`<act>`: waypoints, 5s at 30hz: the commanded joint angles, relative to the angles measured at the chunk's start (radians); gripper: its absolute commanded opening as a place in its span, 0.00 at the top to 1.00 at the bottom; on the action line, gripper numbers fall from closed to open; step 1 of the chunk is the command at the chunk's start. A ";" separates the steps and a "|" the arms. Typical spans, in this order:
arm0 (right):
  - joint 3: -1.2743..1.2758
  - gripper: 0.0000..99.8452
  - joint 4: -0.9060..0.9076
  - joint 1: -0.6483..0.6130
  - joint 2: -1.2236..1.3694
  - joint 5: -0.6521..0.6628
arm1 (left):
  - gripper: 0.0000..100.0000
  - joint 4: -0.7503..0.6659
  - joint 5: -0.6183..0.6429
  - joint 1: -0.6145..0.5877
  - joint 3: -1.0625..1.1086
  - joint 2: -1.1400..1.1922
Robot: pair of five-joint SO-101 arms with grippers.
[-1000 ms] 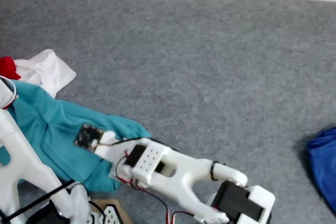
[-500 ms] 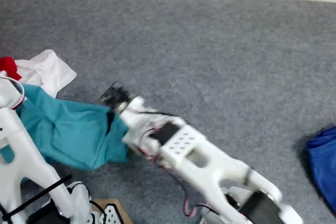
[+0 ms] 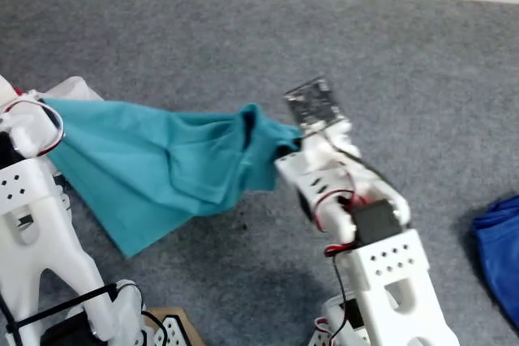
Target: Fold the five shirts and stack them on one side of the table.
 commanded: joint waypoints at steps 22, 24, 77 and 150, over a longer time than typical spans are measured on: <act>0.196 0.79 0.130 0.346 -0.047 -0.072 | 0.99 -0.080 0.153 0.265 0.191 -0.021; 0.183 0.75 0.097 0.346 -0.047 -0.072 | 0.99 -0.075 0.153 0.271 0.191 -0.021; 0.380 0.74 -0.186 -0.005 -0.035 -0.241 | 0.99 -0.081 0.155 0.271 0.208 -0.013; -0.967 0.99 0.591 0.294 -0.038 -0.127 | 0.99 -0.051 0.153 0.232 -0.136 -0.449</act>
